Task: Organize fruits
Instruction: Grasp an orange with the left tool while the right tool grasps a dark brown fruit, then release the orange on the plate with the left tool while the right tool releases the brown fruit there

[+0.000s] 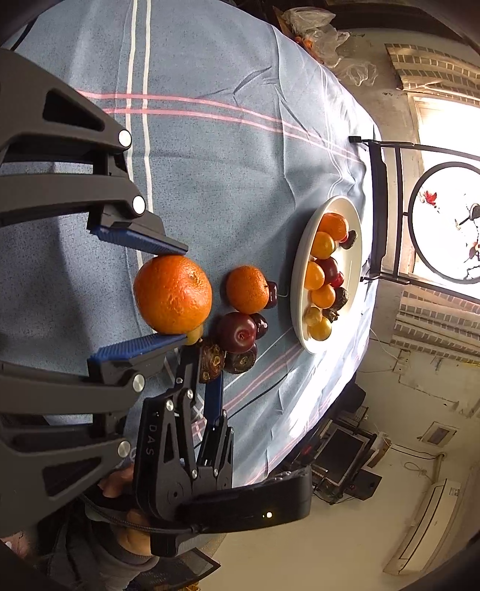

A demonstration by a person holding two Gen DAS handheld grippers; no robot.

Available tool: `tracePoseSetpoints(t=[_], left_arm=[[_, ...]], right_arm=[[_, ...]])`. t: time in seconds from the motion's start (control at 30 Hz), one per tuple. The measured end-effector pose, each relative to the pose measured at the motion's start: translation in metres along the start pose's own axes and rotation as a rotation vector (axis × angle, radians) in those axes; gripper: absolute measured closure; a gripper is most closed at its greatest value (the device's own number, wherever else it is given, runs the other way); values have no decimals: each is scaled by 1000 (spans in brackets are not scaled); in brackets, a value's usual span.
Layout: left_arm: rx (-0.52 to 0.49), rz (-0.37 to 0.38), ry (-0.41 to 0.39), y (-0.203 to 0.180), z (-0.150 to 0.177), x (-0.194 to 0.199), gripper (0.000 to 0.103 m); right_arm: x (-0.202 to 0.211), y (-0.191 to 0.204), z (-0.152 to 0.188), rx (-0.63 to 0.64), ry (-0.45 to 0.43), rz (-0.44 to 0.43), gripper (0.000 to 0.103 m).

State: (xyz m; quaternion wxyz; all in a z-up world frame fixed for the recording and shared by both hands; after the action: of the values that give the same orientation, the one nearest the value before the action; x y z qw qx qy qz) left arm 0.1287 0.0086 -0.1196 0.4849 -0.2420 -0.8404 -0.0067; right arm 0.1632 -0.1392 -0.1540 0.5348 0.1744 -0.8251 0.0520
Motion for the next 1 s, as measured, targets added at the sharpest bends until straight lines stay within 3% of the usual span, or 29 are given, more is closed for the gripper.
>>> tracePoseSetpoints(t=[0.2, 0.4, 0.53, 0.77, 1.0], left_arm=[[-4, -4, -8, -1, -2, 2, 62], [-16, 6, -21, -7, -10, 4, 62], [-28, 17, -34, -10, -27, 5, 62], [-40, 32, -58, -8, -92, -8, 62], [26, 6, -52, 19, -182, -55, 62]], right_arm=[[26, -8, 10, -30, -80, -59, 64], [55, -29, 18, -57, -145, -47, 63], [71, -54, 7, -94, -178, -32, 63], [83, -95, -59, -141, -225, -50, 63], [44, -120, -137, -178, -181, -51, 63]])
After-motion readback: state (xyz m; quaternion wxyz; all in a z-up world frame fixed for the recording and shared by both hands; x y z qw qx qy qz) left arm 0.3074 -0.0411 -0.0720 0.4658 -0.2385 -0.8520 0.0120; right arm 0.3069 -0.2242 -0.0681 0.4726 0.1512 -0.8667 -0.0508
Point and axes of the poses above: each gripper's, at about its wrist camera, not at the fingertips, and x roughly against the way its jaws point, y to its left, z to its underside, the point moved 5 cm from there along -x, roughly the way its jaws point, and after that the axes turned 13 degrees about y, right-handed, at the moved point
